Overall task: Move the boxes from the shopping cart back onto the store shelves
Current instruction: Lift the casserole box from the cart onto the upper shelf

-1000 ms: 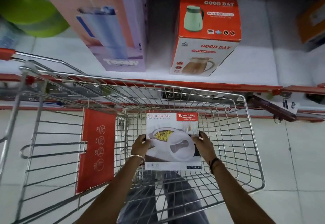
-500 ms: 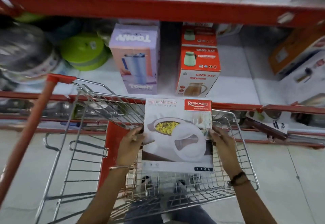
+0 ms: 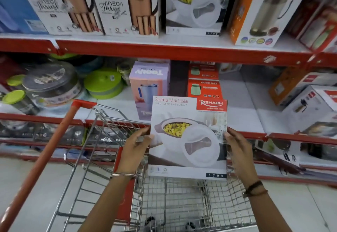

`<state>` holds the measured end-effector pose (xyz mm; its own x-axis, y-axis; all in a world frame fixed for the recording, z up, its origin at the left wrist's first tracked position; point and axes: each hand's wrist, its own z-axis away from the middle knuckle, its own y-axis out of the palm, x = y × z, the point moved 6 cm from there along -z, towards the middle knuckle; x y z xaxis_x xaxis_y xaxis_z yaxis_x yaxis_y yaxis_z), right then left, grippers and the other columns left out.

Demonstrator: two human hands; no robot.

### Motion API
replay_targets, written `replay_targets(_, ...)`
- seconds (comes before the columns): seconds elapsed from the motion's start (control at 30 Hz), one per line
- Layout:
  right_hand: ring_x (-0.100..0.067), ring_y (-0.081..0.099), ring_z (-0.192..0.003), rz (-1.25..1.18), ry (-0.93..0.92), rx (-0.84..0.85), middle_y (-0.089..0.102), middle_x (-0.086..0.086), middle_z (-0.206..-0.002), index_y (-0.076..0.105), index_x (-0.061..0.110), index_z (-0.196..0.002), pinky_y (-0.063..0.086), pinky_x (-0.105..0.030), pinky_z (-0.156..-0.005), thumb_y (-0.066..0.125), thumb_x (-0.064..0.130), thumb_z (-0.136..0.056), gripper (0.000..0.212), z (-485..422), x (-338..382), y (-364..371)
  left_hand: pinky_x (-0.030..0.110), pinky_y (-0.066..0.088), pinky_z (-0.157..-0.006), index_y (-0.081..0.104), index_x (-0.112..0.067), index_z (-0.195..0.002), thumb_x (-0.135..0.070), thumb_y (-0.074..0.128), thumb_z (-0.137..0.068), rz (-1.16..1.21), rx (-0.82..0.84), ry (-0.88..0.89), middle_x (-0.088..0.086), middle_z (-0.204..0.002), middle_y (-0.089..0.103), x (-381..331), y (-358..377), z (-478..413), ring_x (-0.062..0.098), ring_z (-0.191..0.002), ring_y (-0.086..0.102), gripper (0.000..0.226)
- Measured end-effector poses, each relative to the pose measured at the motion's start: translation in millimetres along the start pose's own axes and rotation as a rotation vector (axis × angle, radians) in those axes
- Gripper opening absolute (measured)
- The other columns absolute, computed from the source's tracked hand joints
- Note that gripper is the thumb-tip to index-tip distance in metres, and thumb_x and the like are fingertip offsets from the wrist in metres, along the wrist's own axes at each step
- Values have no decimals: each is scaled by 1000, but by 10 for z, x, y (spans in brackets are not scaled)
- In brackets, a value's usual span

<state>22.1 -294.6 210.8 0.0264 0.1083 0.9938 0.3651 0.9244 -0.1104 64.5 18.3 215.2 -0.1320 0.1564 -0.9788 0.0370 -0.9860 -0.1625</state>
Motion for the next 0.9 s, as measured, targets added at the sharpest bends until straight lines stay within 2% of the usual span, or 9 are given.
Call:
replay_targets(0.13,-17,63,-109,-4,-143,-3,66,-3,-120,61,18,-118,54,-38,-91,56,34,-85,37,-89,389,-58,23,56,-81,63,-21,-113,-12,58,-87,42,26,149,-2,-112,68,-430,28,10,18,-103,64,28)
replay_targets(0.27,-6,60,-106,29,-308,-36,61,-2,-123,55,24,-120,52,-12,-76,67,38,-79,45,-328,911,-75,43,54,-89,57,-30,-120,-25,61,-84,41,2,304,-8,-118,66,-983,15,-98,17,-100,68,37)
replay_targets(0.37,0,57,-108,36,-426,-8,57,2,-125,50,36,-118,51,-18,-83,70,35,-75,47,-544,1374,-52,49,54,-89,55,-32,-121,-23,61,-84,62,-35,418,-8,-118,65,-1444,3,-267,22,-99,68,39)
replay_targets(0.47,-16,58,-114,31,-552,-10,55,-8,-129,49,32,-121,53,-32,-91,70,33,-72,53,-792,1829,-38,33,56,-84,48,-16,-126,-7,59,-86,119,-23,535,-3,-115,65,-1911,61,-461,14,-98,67,42)
replay_targets(0.6,-18,51,-123,13,-702,-12,51,-5,-131,45,22,-127,51,-39,-97,67,19,-81,51,-1138,2325,14,6,50,-77,41,-7,-126,-2,55,-87,165,-61,639,-13,-108,57,-2445,157,-724,-17,-89,60,42)
replay_targets(0.7,-16,50,-125,-5,-766,-30,49,-8,-136,40,16,-131,48,-31,-100,63,10,-85,51,-1439,2537,56,14,49,-90,38,-7,-129,-8,55,-88,144,-84,686,-2,-118,57,-2668,233,-981,-13,-97,57,44)
replay_targets(0.77,-8,47,-127,-29,-767,-34,45,-7,-139,40,20,-132,46,-23,-100,61,9,-86,51,-1672,2557,96,26,48,-98,40,-15,-126,-12,55,-89,127,-78,701,-9,-118,59,-2686,300,-1197,-6,-103,59,40)
replay_targets(0.83,-5,46,-127,-35,-752,-29,44,-6,-140,40,27,-130,45,-21,-101,60,10,-87,51,-1892,2496,155,24,47,-99,39,-30,-126,-15,55,-89,111,-90,701,-14,-119,59,-2640,371,-1408,-5,-107,58,42)
replay_targets(0.9,-9,46,-128,-22,-744,-30,44,-9,-140,40,28,-130,45,-25,-102,59,10,-87,50,-2079,2394,215,14,46,-93,40,-30,-128,-18,53,-90,83,-108,683,-11,-119,60,-2569,422,-1608,-8,-104,58,42)
